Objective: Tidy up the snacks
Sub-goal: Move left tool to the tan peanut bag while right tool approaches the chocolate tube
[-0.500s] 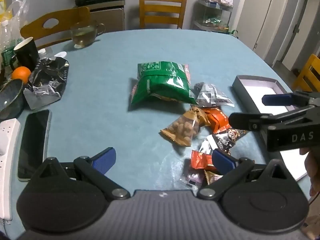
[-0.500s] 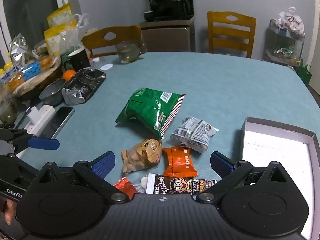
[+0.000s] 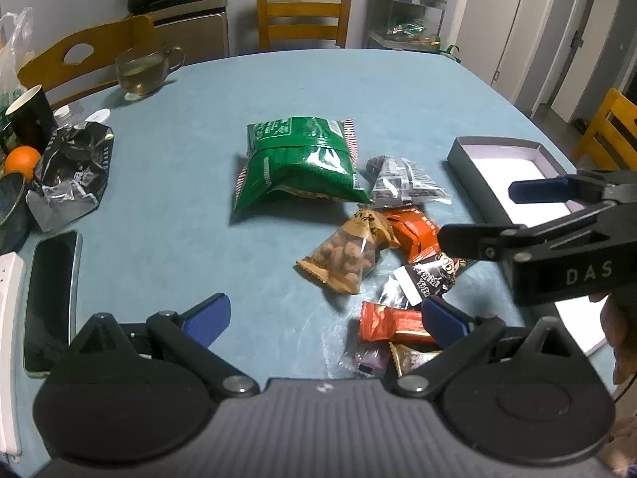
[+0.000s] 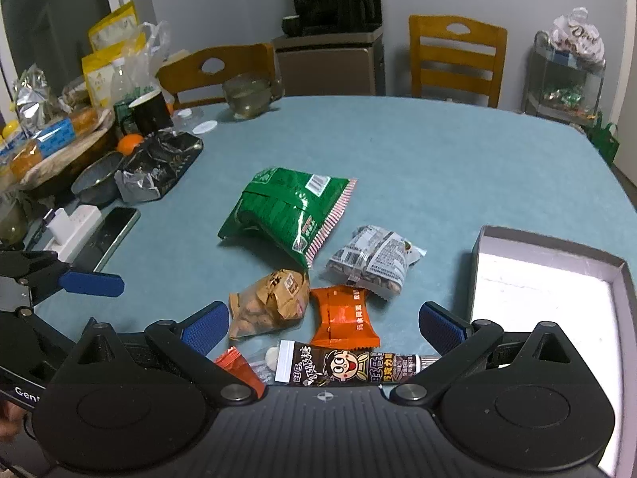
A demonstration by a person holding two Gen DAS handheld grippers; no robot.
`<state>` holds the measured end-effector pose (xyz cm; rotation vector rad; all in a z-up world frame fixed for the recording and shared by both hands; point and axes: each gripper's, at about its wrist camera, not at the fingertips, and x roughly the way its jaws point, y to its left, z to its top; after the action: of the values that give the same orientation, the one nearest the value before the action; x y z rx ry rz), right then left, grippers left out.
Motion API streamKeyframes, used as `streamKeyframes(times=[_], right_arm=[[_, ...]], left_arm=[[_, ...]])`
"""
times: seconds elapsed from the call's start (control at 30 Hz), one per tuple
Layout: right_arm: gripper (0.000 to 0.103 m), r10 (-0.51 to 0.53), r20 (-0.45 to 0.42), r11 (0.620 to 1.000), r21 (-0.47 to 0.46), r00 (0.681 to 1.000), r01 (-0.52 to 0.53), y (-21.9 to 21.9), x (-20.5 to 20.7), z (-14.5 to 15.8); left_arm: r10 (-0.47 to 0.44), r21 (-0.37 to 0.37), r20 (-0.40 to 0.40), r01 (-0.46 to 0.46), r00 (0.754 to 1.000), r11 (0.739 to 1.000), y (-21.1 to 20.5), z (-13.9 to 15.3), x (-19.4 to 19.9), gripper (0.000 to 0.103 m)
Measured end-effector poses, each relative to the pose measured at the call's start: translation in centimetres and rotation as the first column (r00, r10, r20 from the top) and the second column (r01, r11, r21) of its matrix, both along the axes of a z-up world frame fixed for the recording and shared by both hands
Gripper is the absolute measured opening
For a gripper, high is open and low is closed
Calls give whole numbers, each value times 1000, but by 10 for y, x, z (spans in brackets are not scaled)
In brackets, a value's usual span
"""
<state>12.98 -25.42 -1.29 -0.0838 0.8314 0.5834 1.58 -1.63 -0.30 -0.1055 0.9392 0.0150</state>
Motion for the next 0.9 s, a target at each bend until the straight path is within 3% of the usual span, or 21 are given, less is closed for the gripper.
streamKeyframes(times=[0.27, 0.73, 0.9], right_arm=[[103, 5, -92, 999, 38, 996, -2, -3, 9, -18], [103, -70, -195, 996, 36, 978, 78, -22, 20, -44], [103, -80, -195, 996, 35, 978, 88, -28, 19, -45]], left_arm=[[-35, 11, 49, 35, 998, 999, -10, -1, 4, 103], [-32, 32, 37, 31, 999, 999, -14, -7, 14, 103], [-50, 44, 41, 49, 998, 998, -17, -7, 19, 103]])
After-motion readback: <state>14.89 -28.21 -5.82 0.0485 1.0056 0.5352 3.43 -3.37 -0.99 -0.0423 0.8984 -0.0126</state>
